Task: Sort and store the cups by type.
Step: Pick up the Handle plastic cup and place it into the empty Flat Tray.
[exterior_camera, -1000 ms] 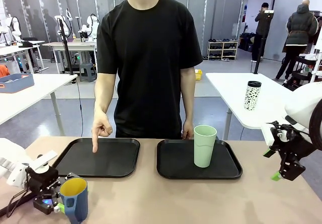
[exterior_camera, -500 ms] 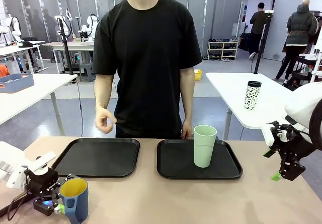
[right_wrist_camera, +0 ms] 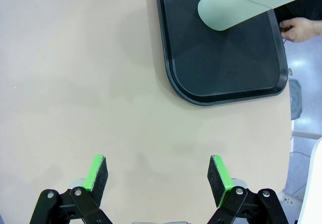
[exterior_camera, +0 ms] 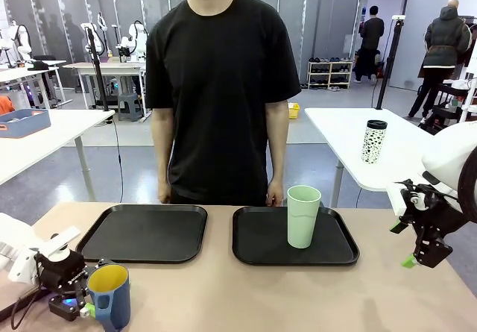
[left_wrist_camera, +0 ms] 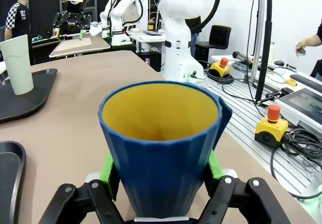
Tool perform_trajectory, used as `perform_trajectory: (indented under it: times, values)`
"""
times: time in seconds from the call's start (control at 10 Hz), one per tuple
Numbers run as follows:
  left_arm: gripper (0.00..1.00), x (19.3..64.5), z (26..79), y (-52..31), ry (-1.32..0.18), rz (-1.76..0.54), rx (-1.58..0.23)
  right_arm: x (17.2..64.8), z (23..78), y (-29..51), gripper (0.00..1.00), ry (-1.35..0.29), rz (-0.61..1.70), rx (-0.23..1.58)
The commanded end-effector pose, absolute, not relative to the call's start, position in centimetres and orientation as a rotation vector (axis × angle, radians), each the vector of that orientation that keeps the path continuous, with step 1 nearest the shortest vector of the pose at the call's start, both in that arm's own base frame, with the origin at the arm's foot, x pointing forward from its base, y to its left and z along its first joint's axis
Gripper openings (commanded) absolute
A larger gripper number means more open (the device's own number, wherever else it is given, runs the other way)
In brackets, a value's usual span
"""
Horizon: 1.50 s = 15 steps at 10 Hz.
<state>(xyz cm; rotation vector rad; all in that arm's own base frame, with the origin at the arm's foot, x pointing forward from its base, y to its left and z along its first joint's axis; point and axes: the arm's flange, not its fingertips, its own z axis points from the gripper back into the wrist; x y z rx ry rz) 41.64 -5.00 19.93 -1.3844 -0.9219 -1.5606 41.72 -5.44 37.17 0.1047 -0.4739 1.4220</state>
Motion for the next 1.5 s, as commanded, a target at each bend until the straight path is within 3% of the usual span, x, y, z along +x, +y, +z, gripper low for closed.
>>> perform_trajectory:
  times: [0.0,0.6,1.4]
  values:
    - [0.00,40.2,19.0,-4.7,-0.956,-1.538,-1.337,42.0,37.0,-5.4,1.00,-0.474,1.424,0.094]
    - [0.00,45.6,26.4,-2.0,-1.095,-1.498,-1.263,42.0,37.0,-5.4,1.00,-0.474,1.424,0.094]
    - [0.00,57.5,29.7,-2.7,-1.067,-1.388,-1.177,42.0,37.0,-5.4,1.00,-0.474,1.424,0.094]
